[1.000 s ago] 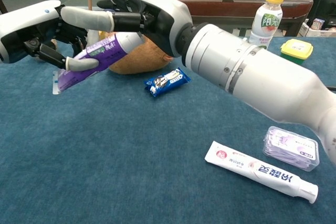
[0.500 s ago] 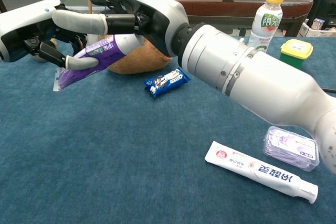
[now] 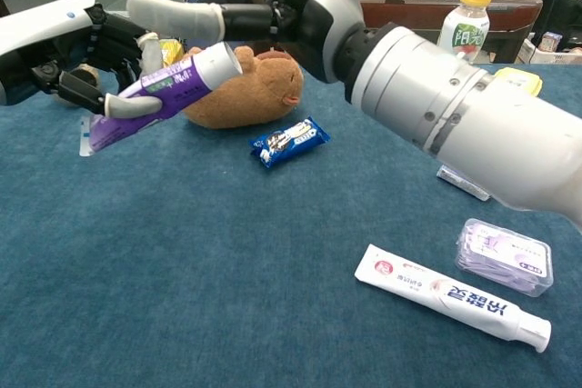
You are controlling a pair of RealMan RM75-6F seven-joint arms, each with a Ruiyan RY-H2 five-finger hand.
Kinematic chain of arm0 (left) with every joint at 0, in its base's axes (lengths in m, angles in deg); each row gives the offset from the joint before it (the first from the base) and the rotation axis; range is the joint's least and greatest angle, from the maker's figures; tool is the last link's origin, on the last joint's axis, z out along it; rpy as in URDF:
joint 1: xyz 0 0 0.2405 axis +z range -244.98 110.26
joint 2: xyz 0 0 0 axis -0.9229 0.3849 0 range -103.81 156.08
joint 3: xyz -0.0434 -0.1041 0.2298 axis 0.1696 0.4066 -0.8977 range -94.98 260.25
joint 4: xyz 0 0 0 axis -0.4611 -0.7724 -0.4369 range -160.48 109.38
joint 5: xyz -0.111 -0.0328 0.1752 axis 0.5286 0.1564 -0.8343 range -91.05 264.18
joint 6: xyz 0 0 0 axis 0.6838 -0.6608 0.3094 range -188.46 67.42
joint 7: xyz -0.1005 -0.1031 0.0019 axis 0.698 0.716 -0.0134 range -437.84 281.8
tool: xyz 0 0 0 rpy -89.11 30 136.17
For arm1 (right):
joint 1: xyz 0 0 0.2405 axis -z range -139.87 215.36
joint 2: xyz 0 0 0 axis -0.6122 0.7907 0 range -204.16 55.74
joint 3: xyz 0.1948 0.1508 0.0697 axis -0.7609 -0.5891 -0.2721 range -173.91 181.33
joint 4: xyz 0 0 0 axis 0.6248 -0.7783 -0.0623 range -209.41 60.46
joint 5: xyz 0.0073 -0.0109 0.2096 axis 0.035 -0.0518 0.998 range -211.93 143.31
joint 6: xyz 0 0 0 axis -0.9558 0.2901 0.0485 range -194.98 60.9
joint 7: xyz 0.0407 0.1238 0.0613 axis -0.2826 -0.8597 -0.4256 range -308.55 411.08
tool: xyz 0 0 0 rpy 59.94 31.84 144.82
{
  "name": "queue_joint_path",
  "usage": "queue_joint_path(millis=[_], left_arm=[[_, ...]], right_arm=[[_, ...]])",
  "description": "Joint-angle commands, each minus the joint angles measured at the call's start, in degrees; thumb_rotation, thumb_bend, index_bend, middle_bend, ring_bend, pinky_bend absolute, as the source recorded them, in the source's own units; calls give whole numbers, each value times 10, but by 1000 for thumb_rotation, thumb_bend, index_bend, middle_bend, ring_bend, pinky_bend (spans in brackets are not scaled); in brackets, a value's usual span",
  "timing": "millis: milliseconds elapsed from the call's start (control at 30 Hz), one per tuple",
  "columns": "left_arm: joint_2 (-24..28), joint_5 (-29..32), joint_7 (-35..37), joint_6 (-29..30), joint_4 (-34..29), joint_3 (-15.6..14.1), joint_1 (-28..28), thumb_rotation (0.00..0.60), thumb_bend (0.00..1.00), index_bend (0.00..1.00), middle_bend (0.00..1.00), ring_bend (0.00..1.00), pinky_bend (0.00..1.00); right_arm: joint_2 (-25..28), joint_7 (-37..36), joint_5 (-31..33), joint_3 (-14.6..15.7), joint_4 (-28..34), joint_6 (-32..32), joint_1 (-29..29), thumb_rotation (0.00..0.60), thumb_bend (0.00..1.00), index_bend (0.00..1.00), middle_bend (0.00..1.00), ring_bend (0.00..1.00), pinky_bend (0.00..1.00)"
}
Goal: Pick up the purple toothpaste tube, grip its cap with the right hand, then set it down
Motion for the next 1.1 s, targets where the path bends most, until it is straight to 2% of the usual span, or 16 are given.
queue_joint_path(millis=[33, 333, 633, 967, 1100], left_arm=[[4, 1, -3, -4, 1, -3, 0, 600, 438, 568, 644, 498, 562], [18, 3, -44, -44, 11, -20, -9, 600, 438, 569, 640, 493, 563], [15, 29, -134, -112, 36, -35, -25, 600, 438, 554, 613, 482, 560], [-5, 49, -224, -151, 62, -45, -35, 600, 438, 507, 561, 442, 559], [-12, 60, -245, -161, 67, -45, -37, 600, 437, 458, 519, 417, 548]], right_arm=[[18, -2, -6, 3, 10, 10, 9, 448, 0, 0, 0, 0, 0], [93, 32, -13, 9, 48, 27, 35, 448, 0, 0, 0, 0, 0], [171, 81, -12, 26, 80, 31, 64, 449, 0, 0, 0, 0, 0], [245, 111, -15, 48, 103, 37, 97, 447, 0, 0, 0, 0, 0], [264, 114, -16, 54, 104, 40, 107, 447, 0, 0, 0, 0, 0]])
